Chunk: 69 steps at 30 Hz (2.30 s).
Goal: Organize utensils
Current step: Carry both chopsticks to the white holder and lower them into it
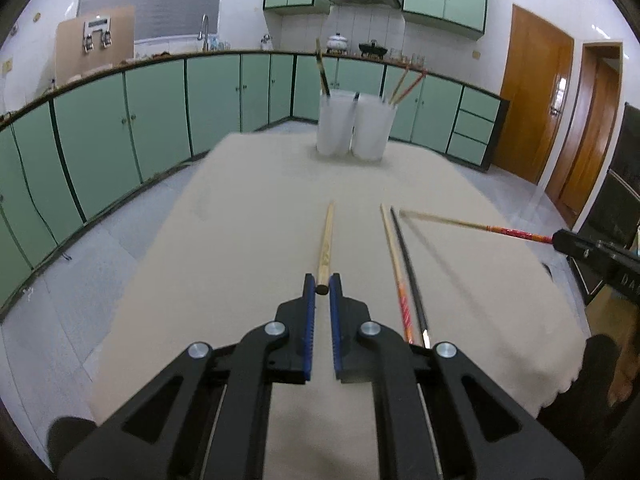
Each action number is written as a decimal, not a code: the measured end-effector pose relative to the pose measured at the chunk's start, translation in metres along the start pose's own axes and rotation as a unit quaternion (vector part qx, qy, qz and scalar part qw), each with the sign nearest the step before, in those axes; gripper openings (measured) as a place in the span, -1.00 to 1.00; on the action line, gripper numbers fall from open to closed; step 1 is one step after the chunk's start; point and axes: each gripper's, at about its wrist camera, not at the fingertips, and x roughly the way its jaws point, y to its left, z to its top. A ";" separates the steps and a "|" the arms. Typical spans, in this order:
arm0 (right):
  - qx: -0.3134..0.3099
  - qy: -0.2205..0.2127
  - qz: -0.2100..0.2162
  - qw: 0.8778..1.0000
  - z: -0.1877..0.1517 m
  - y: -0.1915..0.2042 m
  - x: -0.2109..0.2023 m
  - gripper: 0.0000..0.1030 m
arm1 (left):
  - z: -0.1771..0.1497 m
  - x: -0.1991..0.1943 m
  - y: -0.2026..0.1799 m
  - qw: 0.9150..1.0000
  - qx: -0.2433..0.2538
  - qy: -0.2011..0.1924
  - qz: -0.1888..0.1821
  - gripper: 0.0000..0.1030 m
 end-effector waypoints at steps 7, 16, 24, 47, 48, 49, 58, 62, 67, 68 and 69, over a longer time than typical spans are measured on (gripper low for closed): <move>-0.014 -0.010 0.021 1.000 0.048 0.002 -0.016 -0.89 | 0.043 -0.022 -0.003 1.000 0.001 -0.017 -0.005 -0.88; -0.060 0.000 0.033 0.998 0.085 0.015 -0.012 -0.89 | 0.082 -0.030 -0.003 1.000 0.010 -0.013 -0.012 -0.89; -0.081 0.012 0.038 0.996 0.113 0.020 -0.007 -0.89 | 0.102 -0.032 -0.003 1.000 0.023 -0.008 -0.017 -0.89; -0.111 0.054 0.053 0.991 0.188 0.018 -0.004 -0.89 | 0.187 -0.024 -0.006 0.996 0.051 0.011 -0.067 -0.89; -0.112 0.054 0.054 0.991 0.194 0.018 -0.005 -0.89 | 0.192 -0.024 -0.006 0.996 0.052 0.009 -0.068 -0.89; -0.114 0.053 0.053 0.991 0.201 0.018 -0.005 -0.89 | 0.197 -0.024 -0.006 0.996 0.052 0.007 -0.067 -0.89; -0.118 0.051 0.046 0.991 0.256 0.014 -0.004 -0.89 | 0.253 -0.020 -0.010 0.996 0.063 -0.012 -0.070 -0.89; -0.112 0.045 0.044 0.992 0.286 0.010 -0.001 -0.89 | 0.282 -0.015 -0.016 0.995 0.068 -0.026 -0.071 -0.89; -0.096 0.032 0.042 0.994 0.328 0.004 0.010 -0.89 | 0.318 -0.004 -0.024 0.995 0.062 -0.044 -0.063 -0.89; -0.094 0.031 0.042 0.994 0.335 0.003 0.013 -0.89 | 0.326 0.000 -0.025 0.995 0.059 -0.048 -0.062 -0.89; -0.091 0.029 0.041 0.995 0.343 0.002 0.018 -0.89 | 0.337 0.007 -0.026 0.995 0.054 -0.050 -0.063 -0.89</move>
